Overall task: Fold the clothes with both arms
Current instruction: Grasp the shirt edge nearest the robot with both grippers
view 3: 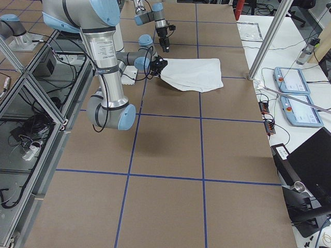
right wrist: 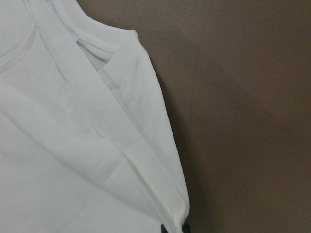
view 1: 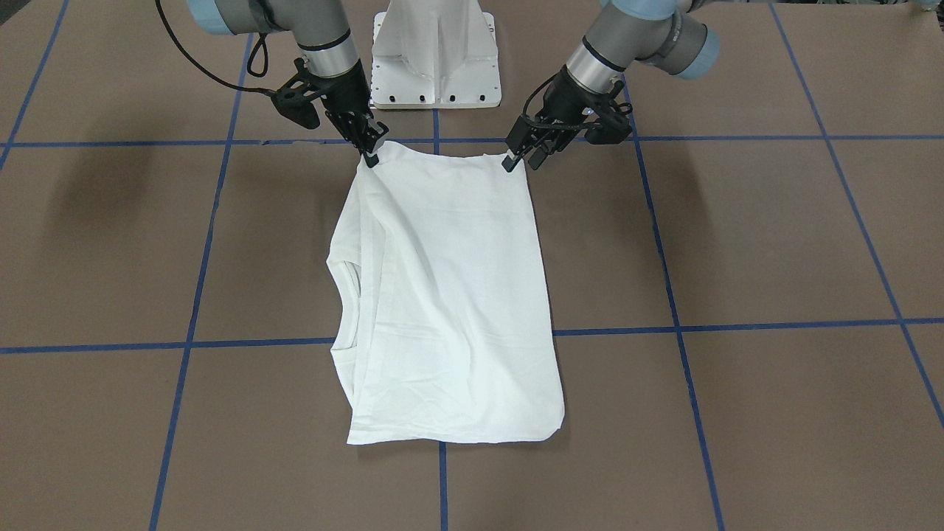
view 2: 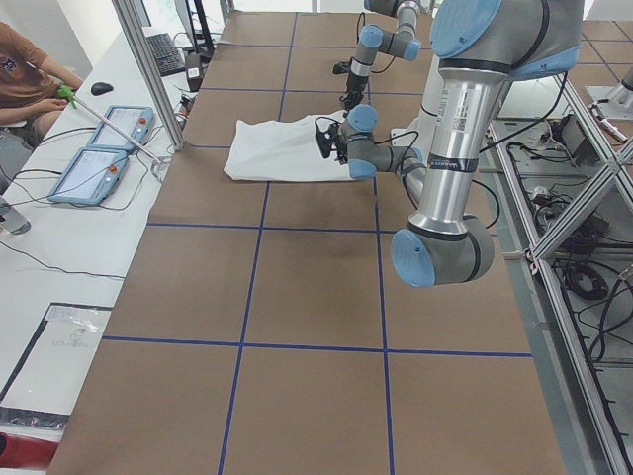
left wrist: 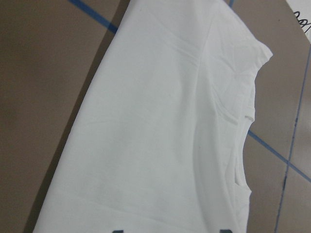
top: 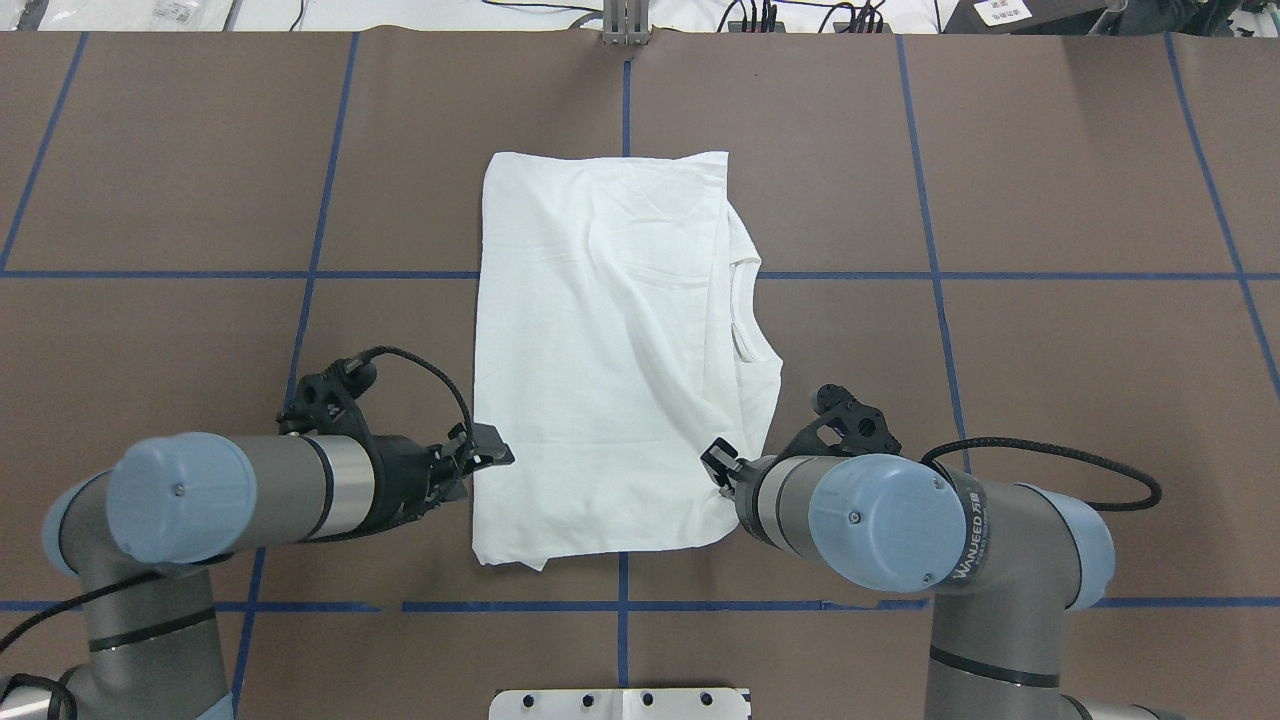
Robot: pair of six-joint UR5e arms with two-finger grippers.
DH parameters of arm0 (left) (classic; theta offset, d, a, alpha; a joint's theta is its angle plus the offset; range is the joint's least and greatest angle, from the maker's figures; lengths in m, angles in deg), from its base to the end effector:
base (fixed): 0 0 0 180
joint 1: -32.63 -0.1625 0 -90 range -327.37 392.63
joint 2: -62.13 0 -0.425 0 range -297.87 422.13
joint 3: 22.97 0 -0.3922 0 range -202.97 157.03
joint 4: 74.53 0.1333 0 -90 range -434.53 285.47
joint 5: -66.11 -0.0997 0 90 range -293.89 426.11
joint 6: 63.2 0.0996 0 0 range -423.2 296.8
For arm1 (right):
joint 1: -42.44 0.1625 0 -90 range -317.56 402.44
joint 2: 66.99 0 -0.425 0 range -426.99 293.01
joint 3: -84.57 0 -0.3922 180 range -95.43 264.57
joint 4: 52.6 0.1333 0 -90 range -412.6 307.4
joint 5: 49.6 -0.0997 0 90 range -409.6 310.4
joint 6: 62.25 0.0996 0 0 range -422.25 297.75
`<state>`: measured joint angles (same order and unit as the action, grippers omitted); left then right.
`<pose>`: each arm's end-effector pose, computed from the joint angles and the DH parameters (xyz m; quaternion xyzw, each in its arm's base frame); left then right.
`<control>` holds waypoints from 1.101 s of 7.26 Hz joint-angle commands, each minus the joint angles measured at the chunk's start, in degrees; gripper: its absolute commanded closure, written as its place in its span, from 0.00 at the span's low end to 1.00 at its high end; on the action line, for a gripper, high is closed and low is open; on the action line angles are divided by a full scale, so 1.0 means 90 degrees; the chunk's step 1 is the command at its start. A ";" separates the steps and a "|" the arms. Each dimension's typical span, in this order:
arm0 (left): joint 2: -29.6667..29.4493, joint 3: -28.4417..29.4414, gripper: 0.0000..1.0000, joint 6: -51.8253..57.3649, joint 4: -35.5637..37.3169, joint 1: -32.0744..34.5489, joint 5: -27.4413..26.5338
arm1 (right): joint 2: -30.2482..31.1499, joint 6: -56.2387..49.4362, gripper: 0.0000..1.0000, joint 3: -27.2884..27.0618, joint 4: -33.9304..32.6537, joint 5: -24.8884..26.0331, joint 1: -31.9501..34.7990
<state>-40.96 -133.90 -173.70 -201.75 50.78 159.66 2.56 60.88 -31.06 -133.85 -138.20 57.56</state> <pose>0.4807 -0.2914 0.2946 -0.0371 0.5815 -0.2519 0.7727 -0.5046 -0.2769 0.2541 -0.0614 -0.4564 0.3679 0.8078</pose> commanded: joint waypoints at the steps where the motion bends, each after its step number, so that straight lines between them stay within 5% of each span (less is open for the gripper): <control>1: -0.0068 0.0069 0.27 -0.0300 0.0550 -0.0657 -0.0199 | 0.0026 0.0001 1.00 -0.0033 0.0004 0.0001 -0.0020; 8: -0.0068 0.0196 0.35 -0.0242 0.0784 -0.0708 -0.0336 | 0.0026 0.0001 1.00 -0.0033 0.0004 0.0001 -0.0049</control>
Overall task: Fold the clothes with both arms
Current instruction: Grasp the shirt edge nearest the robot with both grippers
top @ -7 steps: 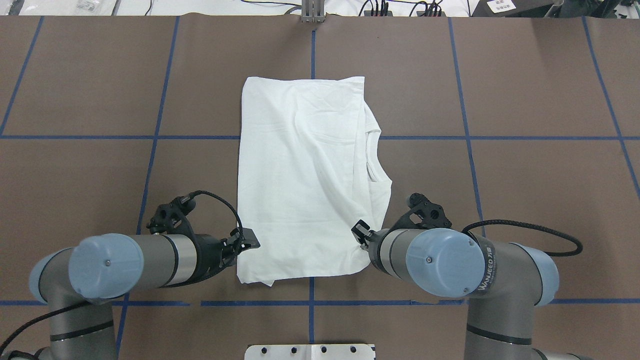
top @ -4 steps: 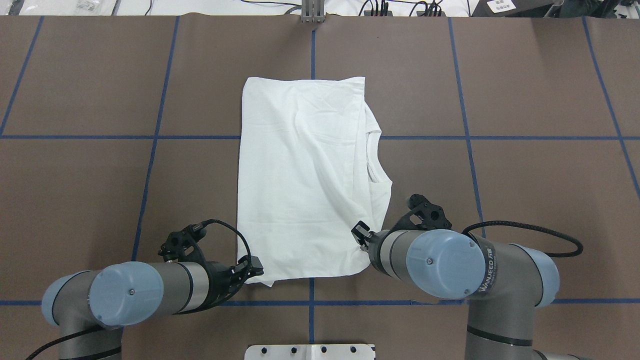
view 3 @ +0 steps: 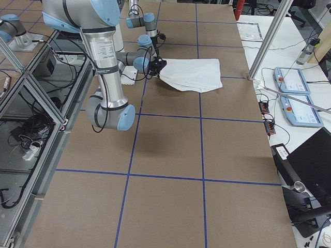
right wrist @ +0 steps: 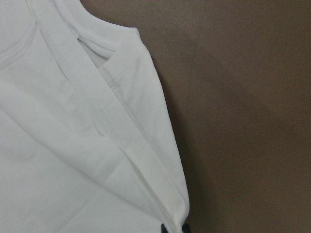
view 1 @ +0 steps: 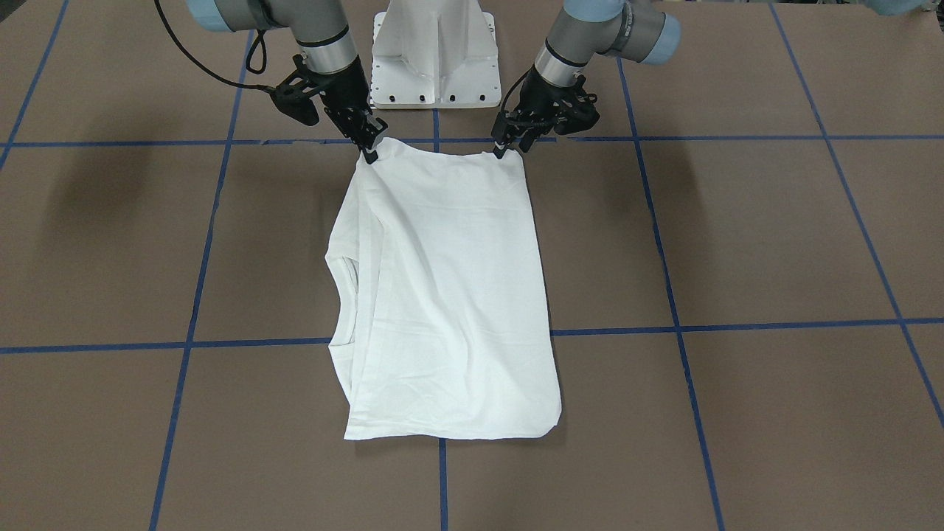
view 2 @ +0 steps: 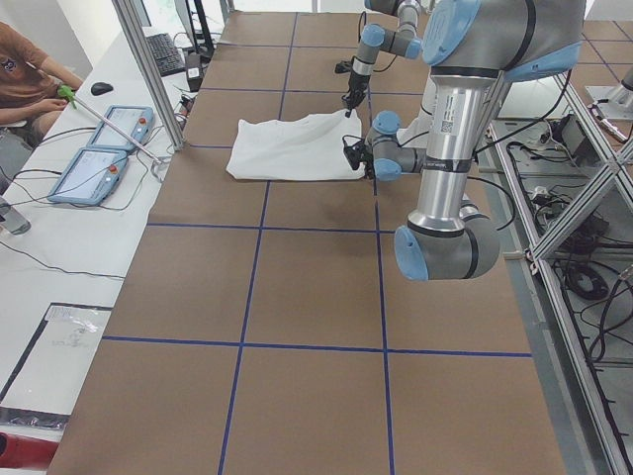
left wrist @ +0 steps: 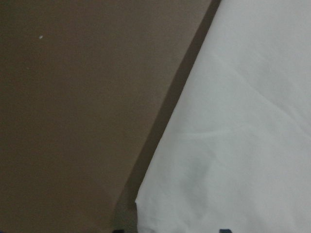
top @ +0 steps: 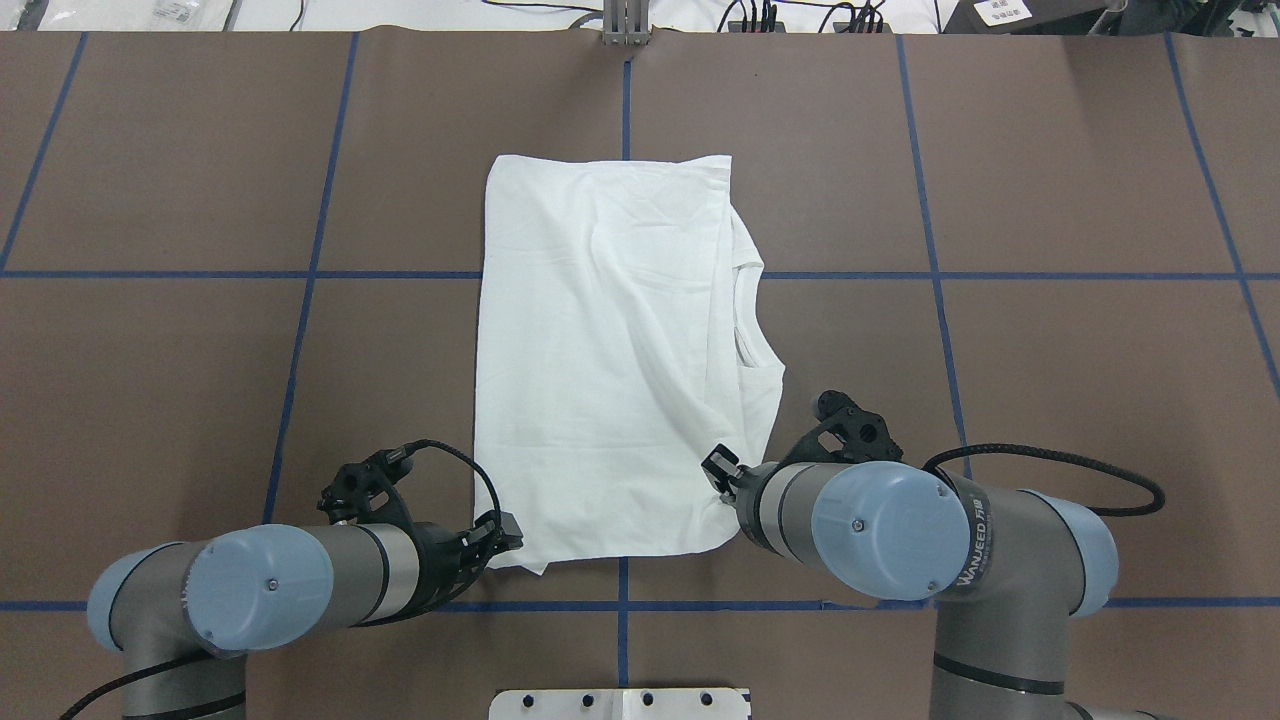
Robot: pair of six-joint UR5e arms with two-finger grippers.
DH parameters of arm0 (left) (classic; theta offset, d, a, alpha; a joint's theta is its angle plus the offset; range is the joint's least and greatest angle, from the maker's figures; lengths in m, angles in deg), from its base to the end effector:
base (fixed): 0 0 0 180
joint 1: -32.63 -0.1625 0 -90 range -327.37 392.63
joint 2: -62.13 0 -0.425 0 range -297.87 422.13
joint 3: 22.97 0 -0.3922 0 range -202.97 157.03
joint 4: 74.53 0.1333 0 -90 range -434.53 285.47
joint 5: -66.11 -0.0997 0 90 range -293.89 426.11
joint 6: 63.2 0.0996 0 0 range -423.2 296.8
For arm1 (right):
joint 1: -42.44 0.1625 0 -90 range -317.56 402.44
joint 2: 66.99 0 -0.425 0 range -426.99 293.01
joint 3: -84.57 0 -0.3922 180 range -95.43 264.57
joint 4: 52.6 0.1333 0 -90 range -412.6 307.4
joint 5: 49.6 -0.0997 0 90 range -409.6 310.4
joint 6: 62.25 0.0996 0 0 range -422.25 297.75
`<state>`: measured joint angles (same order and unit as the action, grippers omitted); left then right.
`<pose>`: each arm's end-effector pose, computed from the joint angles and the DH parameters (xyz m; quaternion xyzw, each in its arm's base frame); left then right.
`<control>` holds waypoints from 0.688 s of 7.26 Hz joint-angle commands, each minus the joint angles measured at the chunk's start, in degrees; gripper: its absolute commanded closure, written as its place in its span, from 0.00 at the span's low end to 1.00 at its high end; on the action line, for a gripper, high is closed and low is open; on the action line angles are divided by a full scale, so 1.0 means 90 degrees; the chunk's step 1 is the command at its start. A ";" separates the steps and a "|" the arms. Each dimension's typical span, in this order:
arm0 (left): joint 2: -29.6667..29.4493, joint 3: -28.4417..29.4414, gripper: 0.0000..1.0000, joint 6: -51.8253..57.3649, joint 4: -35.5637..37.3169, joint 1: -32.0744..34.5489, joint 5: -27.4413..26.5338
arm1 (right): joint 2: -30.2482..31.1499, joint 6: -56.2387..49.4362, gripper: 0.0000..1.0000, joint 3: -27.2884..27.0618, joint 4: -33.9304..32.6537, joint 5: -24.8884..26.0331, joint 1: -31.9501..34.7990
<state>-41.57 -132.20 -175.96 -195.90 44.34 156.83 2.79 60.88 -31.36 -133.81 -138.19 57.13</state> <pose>0.5243 -0.2435 0.3156 -0.0565 0.5291 -0.2477 0.8096 -0.5047 -0.2727 0.2541 -0.0631 -0.4570 0.3648 0.8087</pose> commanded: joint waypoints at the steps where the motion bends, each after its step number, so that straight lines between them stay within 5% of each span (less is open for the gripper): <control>1: 0.0000 0.0027 0.44 0.0009 0.0165 0.0008 -0.0021 | 0.0000 0.0000 1.00 0.0000 0.0000 0.0000 -0.0001; 2: 0.0000 0.0036 0.63 -0.0001 0.0175 0.0018 -0.0021 | 0.0000 0.0000 1.00 -0.0010 0.0000 0.0000 -0.0001; 3: 0.0000 0.0036 1.00 -0.0001 0.0165 0.0018 -0.0021 | -0.0010 0.0000 1.00 -0.0010 0.0000 0.0000 -0.0001; 5: 0.0000 0.0007 1.00 0.0009 0.0175 0.0008 -0.0012 | -0.0010 0.0000 1.00 -0.0010 0.0000 0.0000 -0.0011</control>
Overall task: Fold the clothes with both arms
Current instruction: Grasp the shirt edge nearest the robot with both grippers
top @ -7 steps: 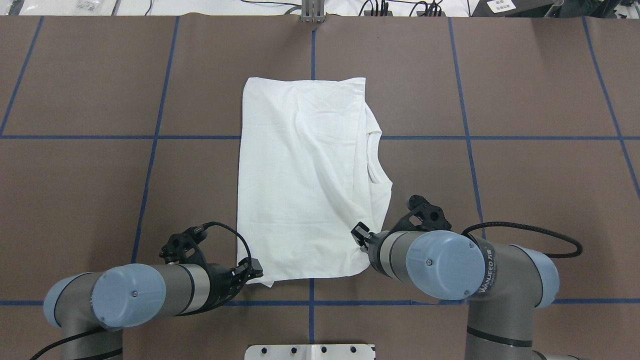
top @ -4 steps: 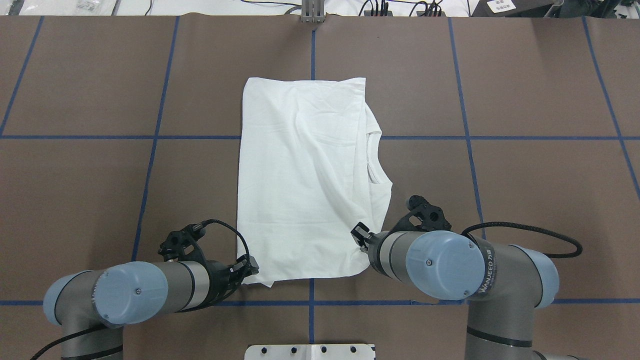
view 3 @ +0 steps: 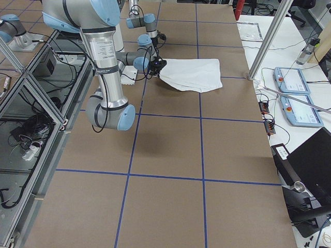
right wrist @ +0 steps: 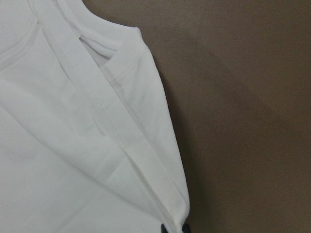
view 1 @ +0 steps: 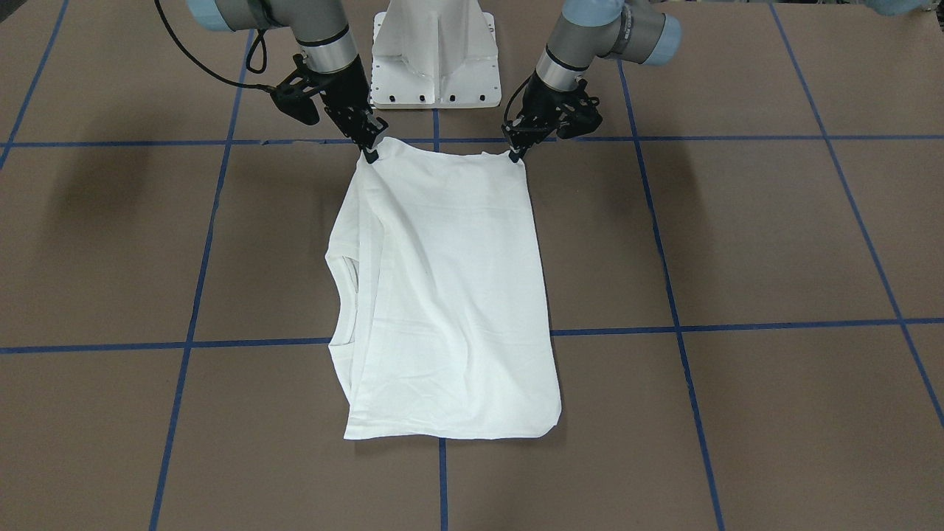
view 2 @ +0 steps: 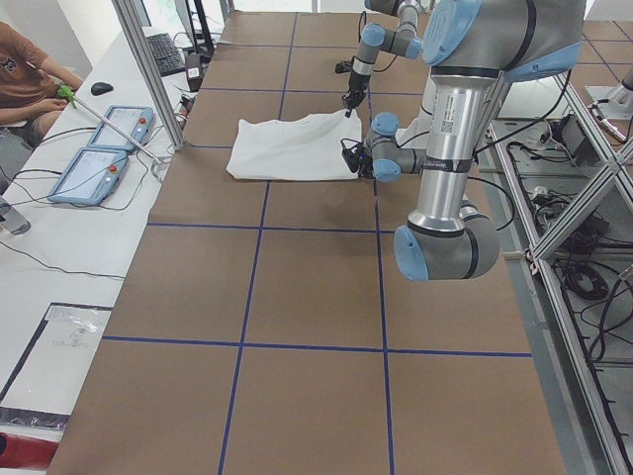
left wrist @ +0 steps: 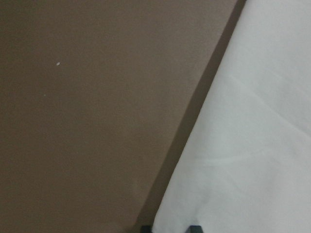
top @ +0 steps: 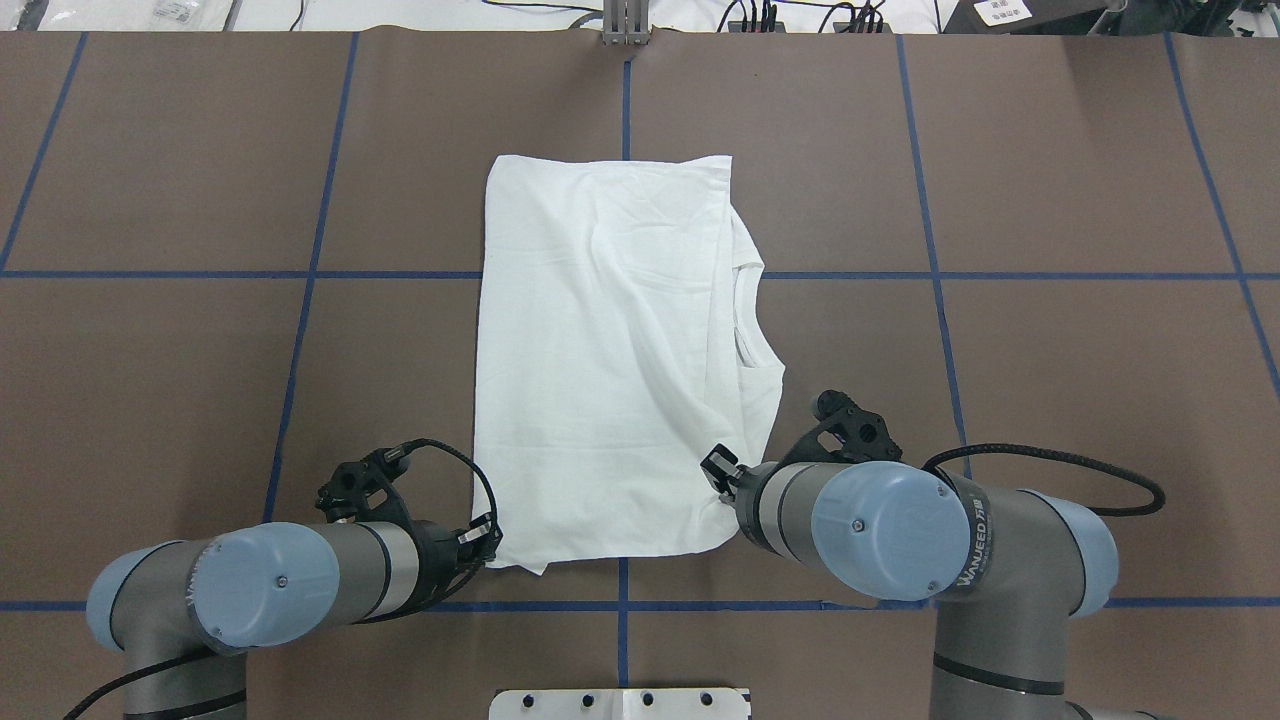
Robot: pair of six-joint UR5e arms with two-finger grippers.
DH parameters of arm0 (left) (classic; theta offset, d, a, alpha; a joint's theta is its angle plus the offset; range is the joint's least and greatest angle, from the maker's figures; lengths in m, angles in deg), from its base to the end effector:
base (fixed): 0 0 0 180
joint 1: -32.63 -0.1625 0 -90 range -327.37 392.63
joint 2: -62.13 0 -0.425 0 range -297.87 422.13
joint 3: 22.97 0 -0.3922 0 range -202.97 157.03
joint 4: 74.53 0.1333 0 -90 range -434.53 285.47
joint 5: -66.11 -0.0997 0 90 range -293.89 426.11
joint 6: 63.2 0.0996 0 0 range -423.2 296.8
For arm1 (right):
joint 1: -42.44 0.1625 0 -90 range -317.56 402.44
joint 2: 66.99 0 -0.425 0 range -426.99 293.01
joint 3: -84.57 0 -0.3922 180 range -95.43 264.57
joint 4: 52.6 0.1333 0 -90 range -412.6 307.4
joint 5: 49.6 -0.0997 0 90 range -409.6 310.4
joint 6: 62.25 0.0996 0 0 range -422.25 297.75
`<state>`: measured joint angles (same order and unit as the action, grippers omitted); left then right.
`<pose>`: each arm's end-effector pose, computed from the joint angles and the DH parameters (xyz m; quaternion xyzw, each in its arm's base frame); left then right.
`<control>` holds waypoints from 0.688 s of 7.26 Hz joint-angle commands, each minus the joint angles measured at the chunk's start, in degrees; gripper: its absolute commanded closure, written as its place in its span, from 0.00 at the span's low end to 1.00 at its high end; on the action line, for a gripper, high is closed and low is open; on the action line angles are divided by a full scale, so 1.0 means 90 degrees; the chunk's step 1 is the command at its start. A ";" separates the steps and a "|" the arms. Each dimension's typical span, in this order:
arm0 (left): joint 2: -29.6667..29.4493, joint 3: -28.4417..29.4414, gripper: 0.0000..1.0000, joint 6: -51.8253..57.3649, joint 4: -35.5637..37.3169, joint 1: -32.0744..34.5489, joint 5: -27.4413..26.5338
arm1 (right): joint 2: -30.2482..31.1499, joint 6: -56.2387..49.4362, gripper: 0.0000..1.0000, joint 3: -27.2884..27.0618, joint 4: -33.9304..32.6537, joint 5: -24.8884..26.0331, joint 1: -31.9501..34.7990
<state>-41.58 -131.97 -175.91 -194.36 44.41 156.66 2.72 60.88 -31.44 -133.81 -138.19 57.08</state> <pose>0.5262 -0.2449 0.3209 -0.0535 0.5163 -0.2510 0.8170 -0.5047 -0.2721 0.2528 -0.0635 -0.4582 0.3642 0.8084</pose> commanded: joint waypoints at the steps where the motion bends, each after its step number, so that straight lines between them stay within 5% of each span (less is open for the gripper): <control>1: 0.0000 -0.0124 1.00 -0.0006 0.0013 -0.0001 0.0008 | -0.0001 0.0000 1.00 -0.0001 0.0000 0.0000 -0.0016; 5: 0.0029 -0.1421 1.00 -0.0104 0.0121 -0.0069 0.0018 | 0.0651 0.0730 1.00 -0.1032 -0.0019 0.0244 -0.0590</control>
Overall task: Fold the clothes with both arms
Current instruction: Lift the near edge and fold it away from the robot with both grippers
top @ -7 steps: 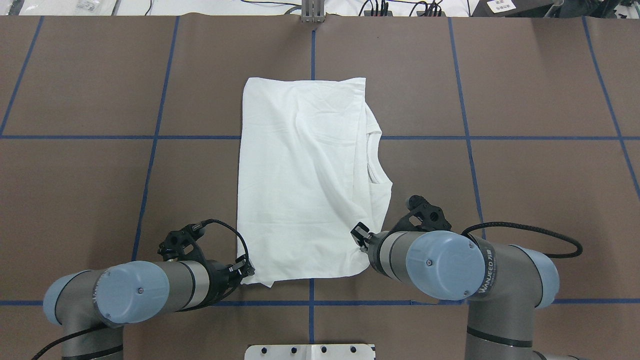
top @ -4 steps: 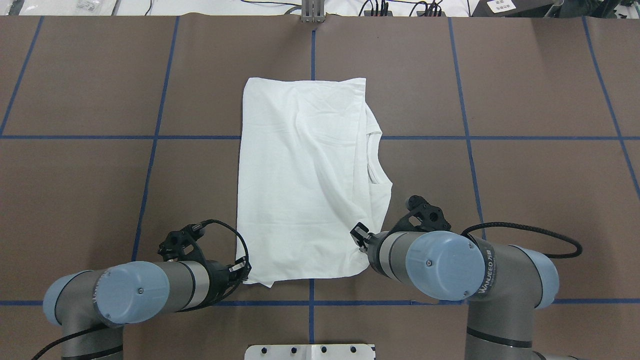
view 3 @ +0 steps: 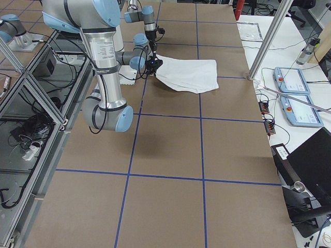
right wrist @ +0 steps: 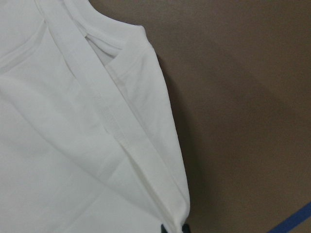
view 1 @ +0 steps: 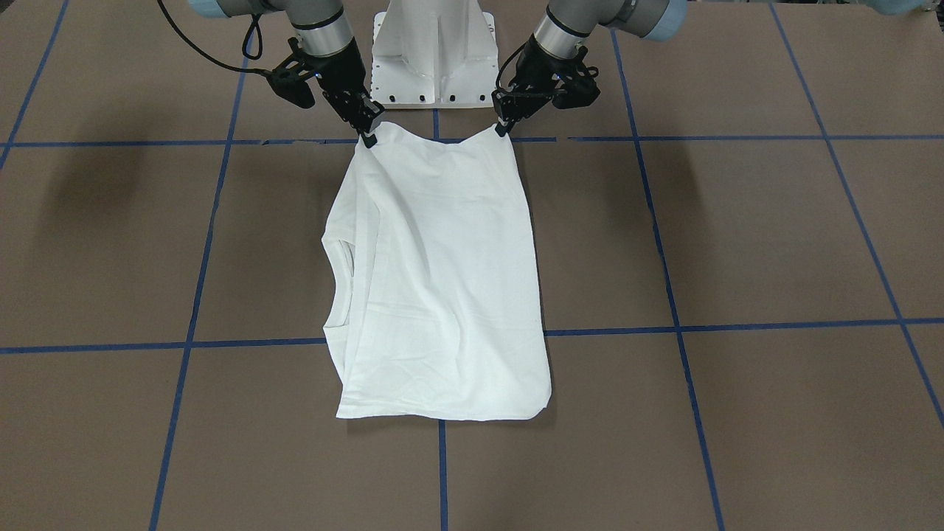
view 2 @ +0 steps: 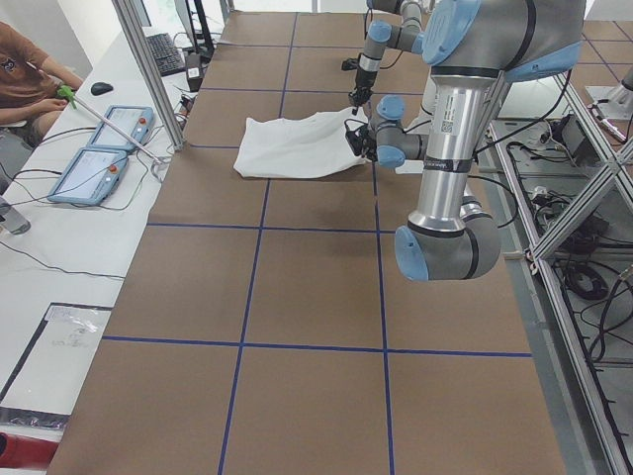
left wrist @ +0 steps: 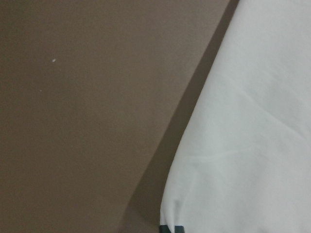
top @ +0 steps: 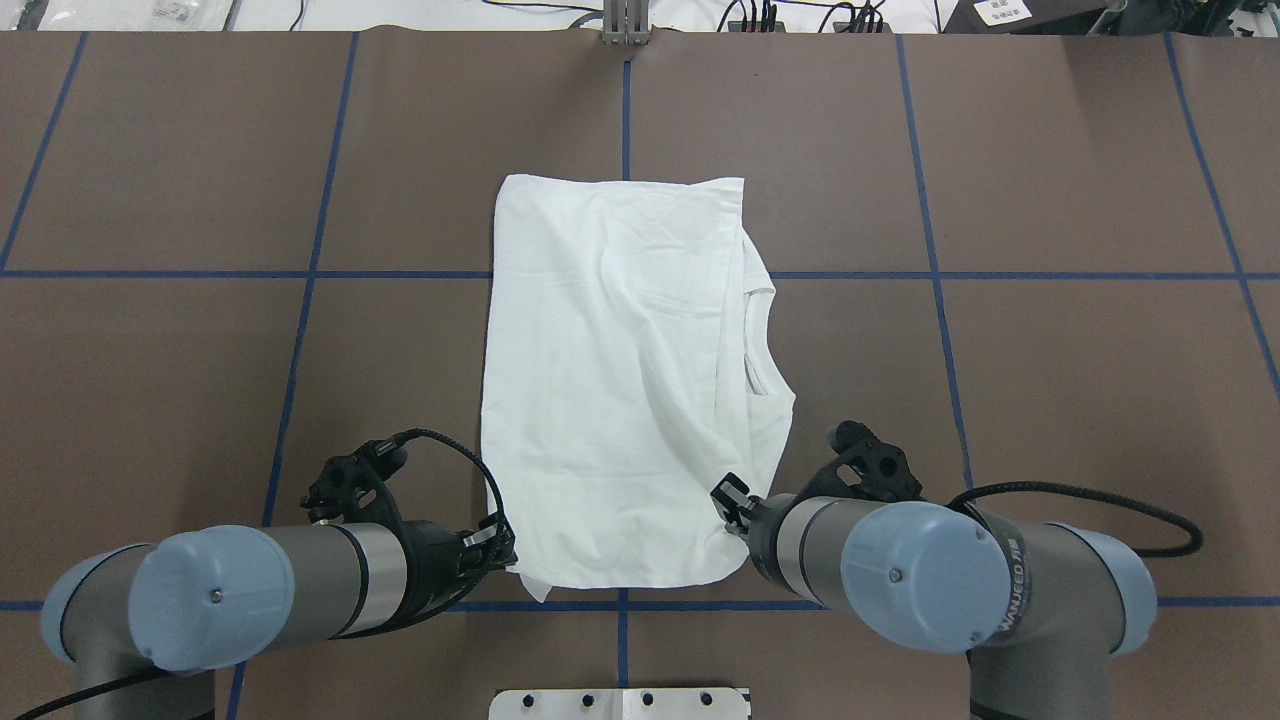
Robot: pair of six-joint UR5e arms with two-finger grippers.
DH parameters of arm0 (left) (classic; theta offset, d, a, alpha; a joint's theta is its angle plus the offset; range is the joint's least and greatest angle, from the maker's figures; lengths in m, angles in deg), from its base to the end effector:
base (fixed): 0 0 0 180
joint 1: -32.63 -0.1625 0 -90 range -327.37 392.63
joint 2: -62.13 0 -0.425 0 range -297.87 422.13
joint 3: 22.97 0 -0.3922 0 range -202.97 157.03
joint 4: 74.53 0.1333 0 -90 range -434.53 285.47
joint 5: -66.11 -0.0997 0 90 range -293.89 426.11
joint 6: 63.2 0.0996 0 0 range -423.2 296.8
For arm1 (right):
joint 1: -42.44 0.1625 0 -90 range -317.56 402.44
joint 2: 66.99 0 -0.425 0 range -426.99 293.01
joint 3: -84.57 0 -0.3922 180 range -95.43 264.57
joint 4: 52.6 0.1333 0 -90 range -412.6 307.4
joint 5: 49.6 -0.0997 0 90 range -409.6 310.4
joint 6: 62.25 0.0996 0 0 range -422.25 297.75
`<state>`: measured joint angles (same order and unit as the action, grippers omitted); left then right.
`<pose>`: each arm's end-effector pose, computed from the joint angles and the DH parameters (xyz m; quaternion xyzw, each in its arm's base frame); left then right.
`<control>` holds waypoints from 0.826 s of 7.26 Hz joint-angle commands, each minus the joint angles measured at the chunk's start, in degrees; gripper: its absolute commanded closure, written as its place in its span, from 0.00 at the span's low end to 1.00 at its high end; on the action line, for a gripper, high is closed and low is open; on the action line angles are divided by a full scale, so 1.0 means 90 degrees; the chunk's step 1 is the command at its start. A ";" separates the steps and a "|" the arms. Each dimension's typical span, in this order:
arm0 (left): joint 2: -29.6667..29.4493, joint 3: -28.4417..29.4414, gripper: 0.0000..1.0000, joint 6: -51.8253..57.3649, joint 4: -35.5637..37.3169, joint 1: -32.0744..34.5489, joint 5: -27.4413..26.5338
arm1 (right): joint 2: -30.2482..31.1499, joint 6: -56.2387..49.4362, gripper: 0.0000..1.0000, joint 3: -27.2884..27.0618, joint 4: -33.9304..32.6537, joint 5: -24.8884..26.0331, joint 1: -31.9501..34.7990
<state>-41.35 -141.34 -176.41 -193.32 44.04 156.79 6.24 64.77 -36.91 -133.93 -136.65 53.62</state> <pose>0.4819 -0.2320 0.2531 -0.0642 0.5746 -0.2395 0.7800 -0.4848 -0.2369 0.2476 -0.0845 -0.4694 0.3701 0.7972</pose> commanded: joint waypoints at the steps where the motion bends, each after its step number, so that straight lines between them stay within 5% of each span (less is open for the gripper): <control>1: 0.0043 -0.0751 1.00 -0.0125 0.0025 -0.0027 0.0012 | 0.0291 0.0465 1.00 -0.0747 -0.0084 0.0102 -0.0216; 3: -0.0112 -0.1309 1.00 -0.0087 0.0267 0.0099 0.0061 | 0.0311 0.0466 1.00 -0.1363 -0.0640 0.0044 0.0161; 5: -0.0919 -0.0516 1.00 0.0698 0.0707 0.1237 0.0351 | 0.0107 0.0399 1.00 -0.1240 -0.0661 -0.0092 0.0717; 6: -0.1069 -0.0085 1.00 0.1013 0.0699 0.1600 0.0412 | -0.0310 0.0340 1.00 -0.0697 -0.0642 -0.0808 0.1427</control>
<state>-48.21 -146.81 -171.30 -187.84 53.80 159.28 6.71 68.43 -47.13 -139.69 -138.59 60.03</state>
